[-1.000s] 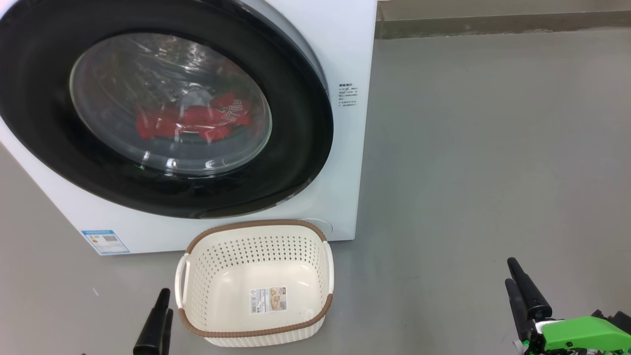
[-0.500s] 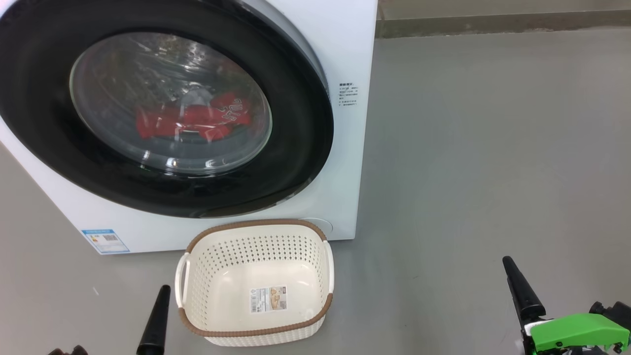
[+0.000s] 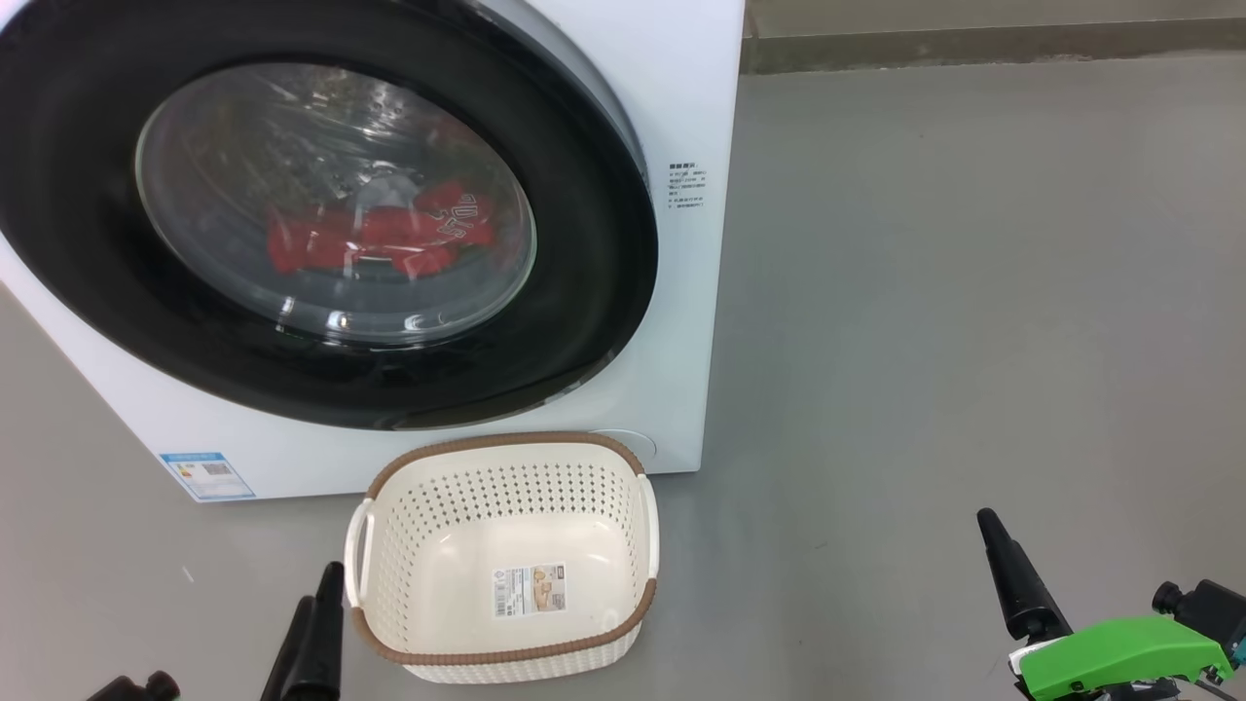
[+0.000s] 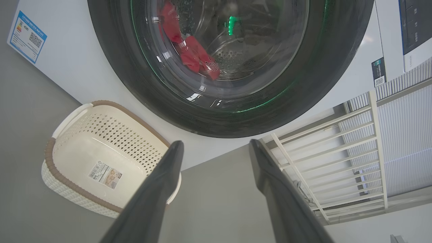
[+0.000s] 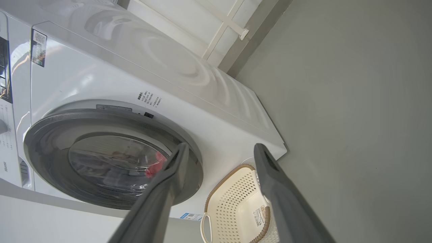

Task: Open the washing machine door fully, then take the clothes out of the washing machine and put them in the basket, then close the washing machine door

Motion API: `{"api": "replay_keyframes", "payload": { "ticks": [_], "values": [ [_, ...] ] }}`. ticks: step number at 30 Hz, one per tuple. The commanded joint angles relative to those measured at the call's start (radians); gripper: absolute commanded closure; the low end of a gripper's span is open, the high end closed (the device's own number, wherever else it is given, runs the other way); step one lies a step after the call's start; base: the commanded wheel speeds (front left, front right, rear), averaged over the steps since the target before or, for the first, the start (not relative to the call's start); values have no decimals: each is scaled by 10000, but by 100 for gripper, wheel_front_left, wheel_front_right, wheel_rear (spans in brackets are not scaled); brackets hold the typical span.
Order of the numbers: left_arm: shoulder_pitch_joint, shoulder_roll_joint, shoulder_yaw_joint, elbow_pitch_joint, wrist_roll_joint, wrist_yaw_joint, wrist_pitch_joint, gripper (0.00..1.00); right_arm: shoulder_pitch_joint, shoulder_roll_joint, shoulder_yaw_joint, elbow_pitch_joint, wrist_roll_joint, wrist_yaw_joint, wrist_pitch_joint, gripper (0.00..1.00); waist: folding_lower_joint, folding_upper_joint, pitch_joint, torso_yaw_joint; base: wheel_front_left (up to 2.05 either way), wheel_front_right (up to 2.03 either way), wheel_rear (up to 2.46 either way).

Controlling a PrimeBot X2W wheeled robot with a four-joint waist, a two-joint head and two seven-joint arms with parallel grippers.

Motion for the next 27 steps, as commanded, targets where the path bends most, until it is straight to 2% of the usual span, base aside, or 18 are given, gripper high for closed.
{"api": "replay_keyframes", "payload": {
  "ticks": [1,27],
  "values": [
    [-50,145,76,-356,412,71,-129,0,-108,-182,109,-312,-365,2,-152,0,-1,0,0,-4,0,0,0],
    [250,282,-269,-868,3563,402,-873,0,124,-278,378,-573,-3201,3,-887,0,-1,0,7,-35,0,0,0]
  ]
}}
